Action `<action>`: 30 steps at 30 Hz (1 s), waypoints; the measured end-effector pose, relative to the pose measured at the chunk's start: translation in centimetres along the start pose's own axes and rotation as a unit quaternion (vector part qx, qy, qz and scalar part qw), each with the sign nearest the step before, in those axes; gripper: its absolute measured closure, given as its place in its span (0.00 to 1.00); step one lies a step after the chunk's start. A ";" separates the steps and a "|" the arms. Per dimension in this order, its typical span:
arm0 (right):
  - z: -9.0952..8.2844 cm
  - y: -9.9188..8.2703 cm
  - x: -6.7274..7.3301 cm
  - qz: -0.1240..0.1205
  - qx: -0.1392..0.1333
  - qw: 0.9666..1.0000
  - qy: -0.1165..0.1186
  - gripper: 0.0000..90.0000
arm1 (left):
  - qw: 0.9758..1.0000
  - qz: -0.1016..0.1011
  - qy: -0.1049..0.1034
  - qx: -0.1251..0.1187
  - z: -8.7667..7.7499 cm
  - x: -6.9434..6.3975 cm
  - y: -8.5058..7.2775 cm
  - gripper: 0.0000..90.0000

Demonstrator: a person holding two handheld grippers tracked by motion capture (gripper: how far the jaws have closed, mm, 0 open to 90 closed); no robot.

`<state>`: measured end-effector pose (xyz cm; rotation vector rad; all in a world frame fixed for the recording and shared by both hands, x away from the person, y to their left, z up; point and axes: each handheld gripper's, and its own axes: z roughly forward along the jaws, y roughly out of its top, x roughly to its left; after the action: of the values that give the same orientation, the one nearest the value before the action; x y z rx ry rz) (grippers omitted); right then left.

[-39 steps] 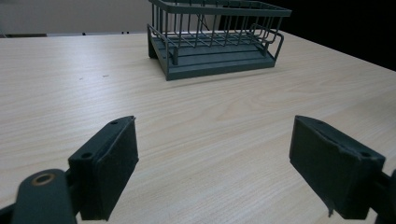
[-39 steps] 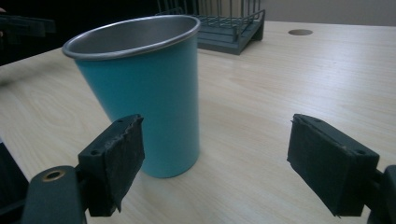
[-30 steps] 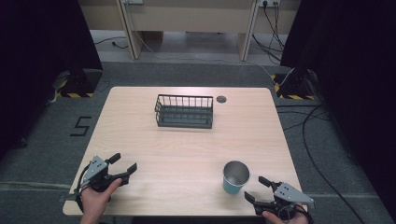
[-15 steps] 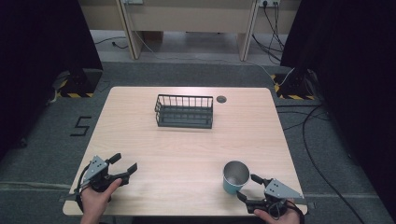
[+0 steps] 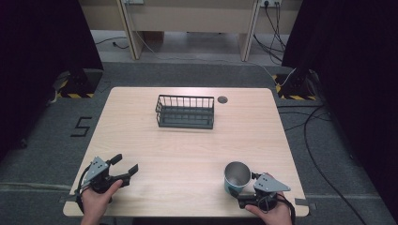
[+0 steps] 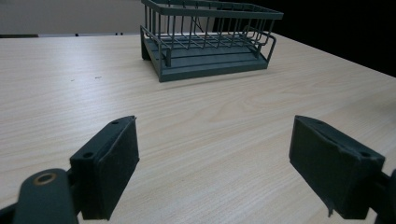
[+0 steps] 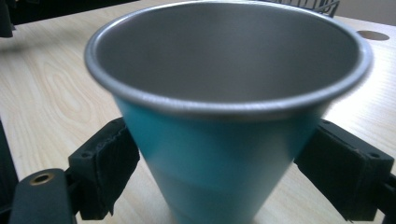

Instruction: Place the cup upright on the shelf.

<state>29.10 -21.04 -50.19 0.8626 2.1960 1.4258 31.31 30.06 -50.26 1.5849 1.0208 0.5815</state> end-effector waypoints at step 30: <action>1.1 1.8 -0.1 -0.007 -0.023 1.000 0.003 0.20 | 1.000 0.004 -0.002 0.000 -0.1 -0.1 0.0 0.17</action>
<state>30.30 -19.83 -49.02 0.8266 2.1610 1.4684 31.20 30.07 -50.21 1.5905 1.0115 0.5824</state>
